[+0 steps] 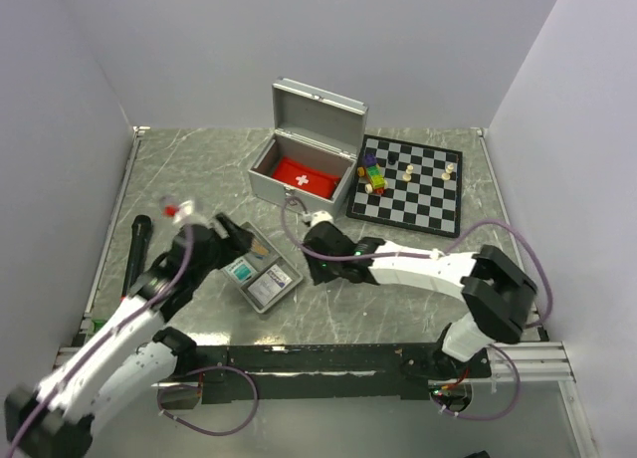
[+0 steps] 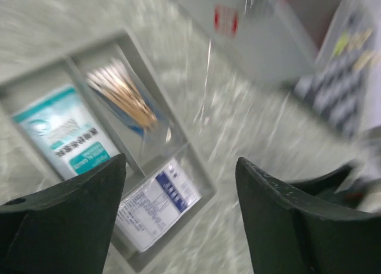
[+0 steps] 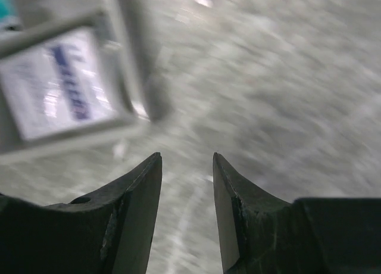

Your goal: Organize the medicine kit

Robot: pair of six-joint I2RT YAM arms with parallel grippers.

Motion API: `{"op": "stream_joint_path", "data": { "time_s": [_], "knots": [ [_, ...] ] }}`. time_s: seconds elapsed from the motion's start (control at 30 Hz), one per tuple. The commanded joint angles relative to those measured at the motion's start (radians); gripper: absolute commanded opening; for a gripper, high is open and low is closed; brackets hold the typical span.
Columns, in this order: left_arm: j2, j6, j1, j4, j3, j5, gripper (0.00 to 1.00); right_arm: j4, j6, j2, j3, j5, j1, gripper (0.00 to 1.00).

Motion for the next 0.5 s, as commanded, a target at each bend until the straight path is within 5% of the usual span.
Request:
{"op": "stream_joint_path", "data": {
  "time_s": [0.0, 0.47],
  "knots": [
    [0.266, 0.255, -0.006, 0.094, 0.108, 0.322, 0.75, 0.051, -0.007, -0.164, -0.069, 0.004, -0.061, 0.47],
    [0.482, 0.372, -0.102, -0.047, 0.185, 0.285, 0.66, 0.044, -0.036, -0.306, -0.161, -0.027, -0.124, 0.46]
  ]
}}
